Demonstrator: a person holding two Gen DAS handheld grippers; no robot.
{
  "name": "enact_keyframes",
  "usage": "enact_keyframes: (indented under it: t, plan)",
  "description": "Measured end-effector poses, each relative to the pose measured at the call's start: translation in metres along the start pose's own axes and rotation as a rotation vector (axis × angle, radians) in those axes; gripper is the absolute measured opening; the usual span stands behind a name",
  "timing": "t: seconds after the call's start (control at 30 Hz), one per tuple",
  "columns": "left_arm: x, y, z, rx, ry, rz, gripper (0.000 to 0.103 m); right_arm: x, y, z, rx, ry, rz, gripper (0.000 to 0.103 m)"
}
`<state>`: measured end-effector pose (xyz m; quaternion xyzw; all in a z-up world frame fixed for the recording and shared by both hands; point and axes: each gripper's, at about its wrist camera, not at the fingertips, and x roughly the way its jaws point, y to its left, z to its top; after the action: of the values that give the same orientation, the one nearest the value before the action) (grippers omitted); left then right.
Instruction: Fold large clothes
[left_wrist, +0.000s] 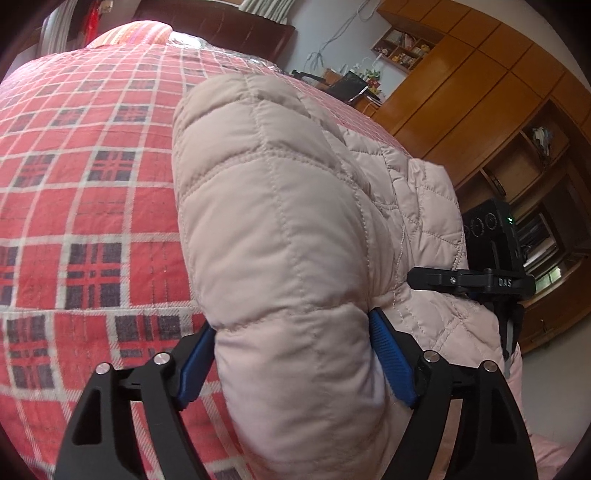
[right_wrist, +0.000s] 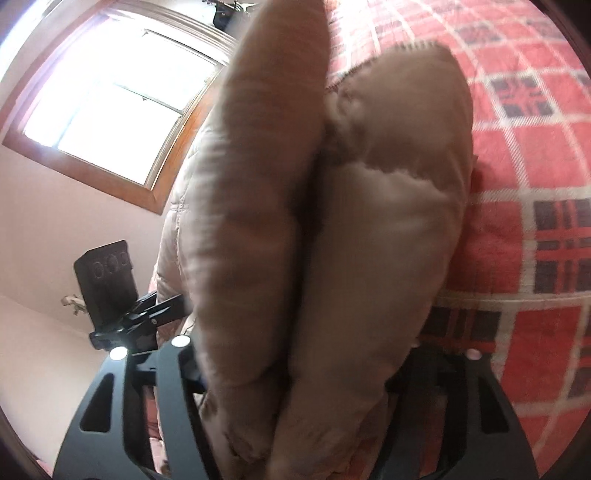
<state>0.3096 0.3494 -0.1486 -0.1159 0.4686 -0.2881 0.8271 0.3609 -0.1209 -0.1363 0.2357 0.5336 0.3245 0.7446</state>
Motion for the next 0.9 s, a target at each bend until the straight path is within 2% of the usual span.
enact_keyframes:
  t: [0.13, 0.33, 0.5, 0.57, 0.63, 0.73, 0.87, 0.9]
  plan:
    - [-0.020, -0.003, -0.004, -0.032, -0.008, 0.050, 0.081, -0.021, 0.006, -0.003, -0.011, -0.042, -0.111, 0.082]
    - [-0.058, -0.011, -0.017, -0.038, -0.069, 0.157, 0.081, -0.065, 0.015, -0.026, -0.021, -0.135, -0.296, 0.089]
    - [-0.083, -0.030, -0.037, -0.053, -0.096, 0.359, 0.081, -0.085, 0.045, -0.059, -0.031, -0.213, -0.529, 0.092]
    - [-0.091, -0.037, -0.044, -0.041, -0.111, 0.446, 0.086, -0.081, 0.064, -0.073, -0.050, -0.236, -0.586, 0.095]
    - [-0.100, -0.049, -0.051, -0.021, -0.147, 0.495, 0.089, -0.084, 0.079, -0.087, -0.071, -0.282, -0.633, 0.095]
    - [-0.109, -0.063, -0.062, -0.012, -0.174, 0.543, 0.089, -0.079, 0.102, -0.106, -0.080, -0.315, -0.726, 0.096]
    - [-0.120, -0.075, -0.073, -0.015, -0.181, 0.564, 0.089, -0.080, 0.134, -0.131, -0.113, -0.359, -0.771, 0.096]
    - [-0.123, -0.078, -0.076, -0.018, -0.180, 0.566, 0.089, -0.075, 0.152, -0.139, -0.118, -0.368, -0.778, 0.096]
